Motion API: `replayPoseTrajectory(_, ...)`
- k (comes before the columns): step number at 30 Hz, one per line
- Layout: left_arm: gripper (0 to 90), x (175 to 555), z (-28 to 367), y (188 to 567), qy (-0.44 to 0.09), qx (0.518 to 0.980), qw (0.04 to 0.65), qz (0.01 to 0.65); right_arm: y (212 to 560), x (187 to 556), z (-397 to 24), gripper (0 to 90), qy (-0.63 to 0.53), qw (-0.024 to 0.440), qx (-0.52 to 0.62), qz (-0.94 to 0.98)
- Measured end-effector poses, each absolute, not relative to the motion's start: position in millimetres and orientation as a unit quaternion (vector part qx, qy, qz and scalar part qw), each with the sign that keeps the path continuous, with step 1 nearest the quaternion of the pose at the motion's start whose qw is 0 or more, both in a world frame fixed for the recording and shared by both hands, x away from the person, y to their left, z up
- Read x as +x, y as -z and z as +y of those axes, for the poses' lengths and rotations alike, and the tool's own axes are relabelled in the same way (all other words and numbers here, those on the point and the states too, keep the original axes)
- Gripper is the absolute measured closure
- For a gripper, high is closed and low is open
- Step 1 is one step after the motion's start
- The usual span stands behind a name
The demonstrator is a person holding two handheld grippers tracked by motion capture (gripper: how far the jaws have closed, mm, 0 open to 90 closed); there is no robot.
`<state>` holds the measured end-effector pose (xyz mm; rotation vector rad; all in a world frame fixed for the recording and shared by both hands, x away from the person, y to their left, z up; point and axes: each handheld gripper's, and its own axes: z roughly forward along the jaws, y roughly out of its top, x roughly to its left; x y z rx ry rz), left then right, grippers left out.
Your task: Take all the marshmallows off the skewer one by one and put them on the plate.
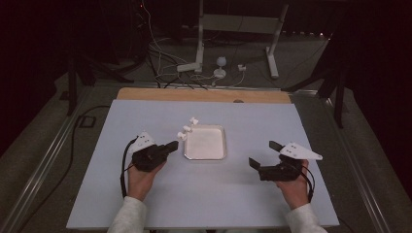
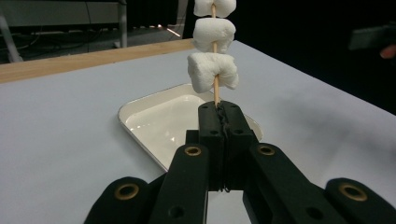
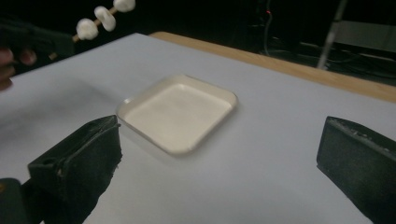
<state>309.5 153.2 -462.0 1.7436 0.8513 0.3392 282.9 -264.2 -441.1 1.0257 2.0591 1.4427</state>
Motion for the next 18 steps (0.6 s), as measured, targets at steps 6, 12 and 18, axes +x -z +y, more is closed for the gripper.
replayPoseTrajectory(6, 90.0, 306.5, 147.5, 461.9, -0.147, 0.741, 0.549, 0.358, 428.7, 304.8, -239.4, 0.0, -0.545, 0.186, 0.349, 0.739)
replayPoseTrajectory(12, 90.0, 305.0, 142.5, 462.1, -0.150, 0.744, 0.548, 0.352, 419.9, 317.8, -220.7, 0.0, -0.559, 0.170, 0.346, 0.734)
replayPoseTrajectory(18, 90.0, 303.8, 142.0, 460.6, -0.154, 0.739, 0.555, 0.350, 407.9, 330.2, -201.7, 0.0, -0.563, 0.159, 0.336, 0.739)
